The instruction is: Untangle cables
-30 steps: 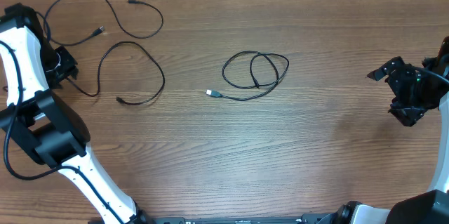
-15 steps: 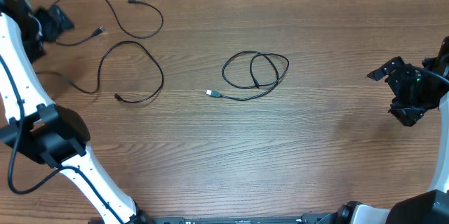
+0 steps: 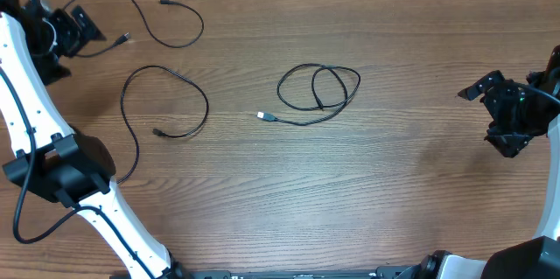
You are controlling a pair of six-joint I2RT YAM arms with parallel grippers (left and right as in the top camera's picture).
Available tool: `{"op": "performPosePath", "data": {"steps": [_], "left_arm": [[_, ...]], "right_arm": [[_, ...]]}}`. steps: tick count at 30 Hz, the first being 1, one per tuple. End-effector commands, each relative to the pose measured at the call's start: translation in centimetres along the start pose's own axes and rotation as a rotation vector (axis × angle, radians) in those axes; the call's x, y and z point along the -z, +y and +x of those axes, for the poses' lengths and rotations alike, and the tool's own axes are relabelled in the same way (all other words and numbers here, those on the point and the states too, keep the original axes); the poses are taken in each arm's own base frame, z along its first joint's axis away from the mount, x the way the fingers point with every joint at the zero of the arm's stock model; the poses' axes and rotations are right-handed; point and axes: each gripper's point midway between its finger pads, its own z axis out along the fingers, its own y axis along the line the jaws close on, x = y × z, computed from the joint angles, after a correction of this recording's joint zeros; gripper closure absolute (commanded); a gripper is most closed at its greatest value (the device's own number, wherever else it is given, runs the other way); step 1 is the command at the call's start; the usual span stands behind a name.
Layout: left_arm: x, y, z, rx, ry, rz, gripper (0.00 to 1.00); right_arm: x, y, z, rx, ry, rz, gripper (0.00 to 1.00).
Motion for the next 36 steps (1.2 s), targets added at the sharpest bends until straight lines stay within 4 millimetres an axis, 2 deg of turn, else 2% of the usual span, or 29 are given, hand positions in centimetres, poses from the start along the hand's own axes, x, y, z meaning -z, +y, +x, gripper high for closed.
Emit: {"op": "performPosePath", "data": {"steps": [1,6,10,13,17,22,29,32,36], "left_arm": [[-1.6,3.0,0.9,0.017,0.049,-0.157,0.0],[-4.7,7.1,2.0,0.082,0.113,-0.344,0.0],[-5.9,10.1,1.9,0.142,0.118,-0.416,0.01],[-5.7,12.6,2.0,0.242,0.113,-0.469,0.01],[-3.8,17.1,3.1,0.448,0.12,-0.558,0.01],[-2.6,21.0,4.5,0.581,0.171,-0.559,0.0],[-4.3,23.6,7.1,0.597,0.282,-0.562,0.0],[-5.6,23.6,7.2,0.589,0.291,-0.541,0.0],[-7.5,22.8,6.5,0.494,0.29,-0.438,0.0]], "right_arm": [[0.7,0.4,-0.5,0.012,-0.027,-0.013,0.0],[0.7,0.4,-0.5,0.012,-0.027,-0.013,0.0],[0.7,0.4,-0.5,0.012,-0.027,-0.013,0.0],[0.7,0.4,-0.5,0.012,-0.027,-0.013,0.0],[0.7,0.4,-0.5,0.012,-0.027,-0.013,0.0],[0.7,0.4,-0.5,0.012,-0.027,-0.013,0.0],[0.7,0.4,-0.5,0.012,-0.027,-0.013,0.0],[0.7,0.4,-0.5,0.012,-0.027,-0.013,0.0],[0.7,0.4,-0.5,0.012,-0.027,-0.013,0.0]]}}
